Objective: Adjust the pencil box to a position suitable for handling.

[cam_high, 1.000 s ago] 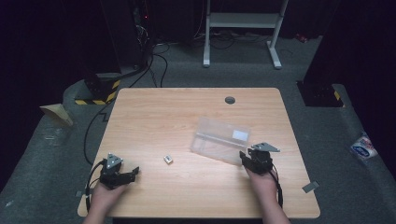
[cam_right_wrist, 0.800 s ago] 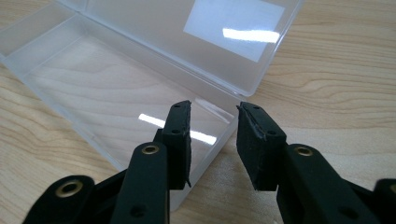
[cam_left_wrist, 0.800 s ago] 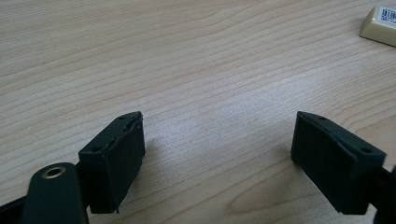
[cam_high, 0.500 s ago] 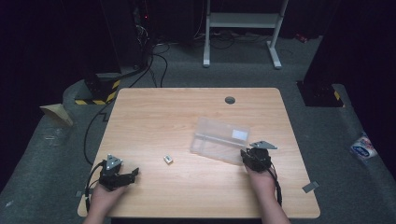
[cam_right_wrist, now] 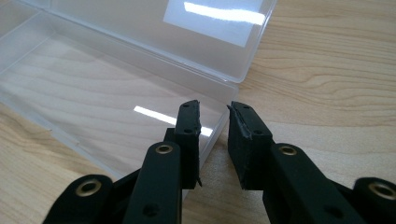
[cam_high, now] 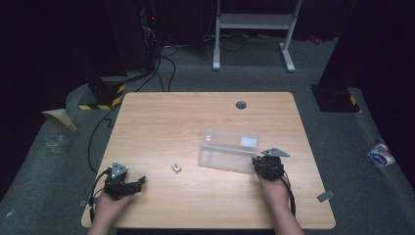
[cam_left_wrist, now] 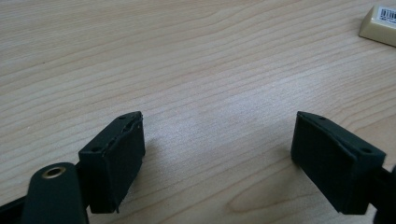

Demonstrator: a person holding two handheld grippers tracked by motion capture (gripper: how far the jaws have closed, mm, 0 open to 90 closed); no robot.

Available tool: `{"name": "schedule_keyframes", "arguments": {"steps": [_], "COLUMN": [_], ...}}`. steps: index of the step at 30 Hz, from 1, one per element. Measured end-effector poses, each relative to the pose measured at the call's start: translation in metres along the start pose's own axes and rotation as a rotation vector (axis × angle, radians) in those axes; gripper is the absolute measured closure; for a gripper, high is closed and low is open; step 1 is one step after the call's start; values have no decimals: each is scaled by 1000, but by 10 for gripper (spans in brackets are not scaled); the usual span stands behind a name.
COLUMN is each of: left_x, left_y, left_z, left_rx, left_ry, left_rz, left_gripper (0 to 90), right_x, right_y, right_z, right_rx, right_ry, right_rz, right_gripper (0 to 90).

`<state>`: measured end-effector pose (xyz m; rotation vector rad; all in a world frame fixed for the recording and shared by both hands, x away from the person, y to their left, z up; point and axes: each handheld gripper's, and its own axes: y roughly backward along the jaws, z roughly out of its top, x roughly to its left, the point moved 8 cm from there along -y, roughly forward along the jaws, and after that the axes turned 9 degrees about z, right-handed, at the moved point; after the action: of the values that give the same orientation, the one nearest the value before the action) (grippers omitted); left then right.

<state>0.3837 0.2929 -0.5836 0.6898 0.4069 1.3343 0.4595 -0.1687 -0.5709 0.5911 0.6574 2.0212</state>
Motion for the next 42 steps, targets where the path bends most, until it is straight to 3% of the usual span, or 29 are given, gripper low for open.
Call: {"name": "schedule_keyframes", "arguments": {"steps": [16,29,42], "left_x": [0,0,-1], "left_y": [-5,-8,-8], "left_z": [5,7,8], "left_rx": [0,-1,-2], "left_ry": [-1,-4,-2], "left_rz": [-2,-6,-9], "left_gripper": [176,178,179], "right_x": [20,44,53], "right_y": [3,3,4], "right_z": [-7,-16,-18], "right_rx": [18,42,53], "right_ry": [43,91,112], "right_rz": [49,84,93], "right_gripper": [745,745,738]}}
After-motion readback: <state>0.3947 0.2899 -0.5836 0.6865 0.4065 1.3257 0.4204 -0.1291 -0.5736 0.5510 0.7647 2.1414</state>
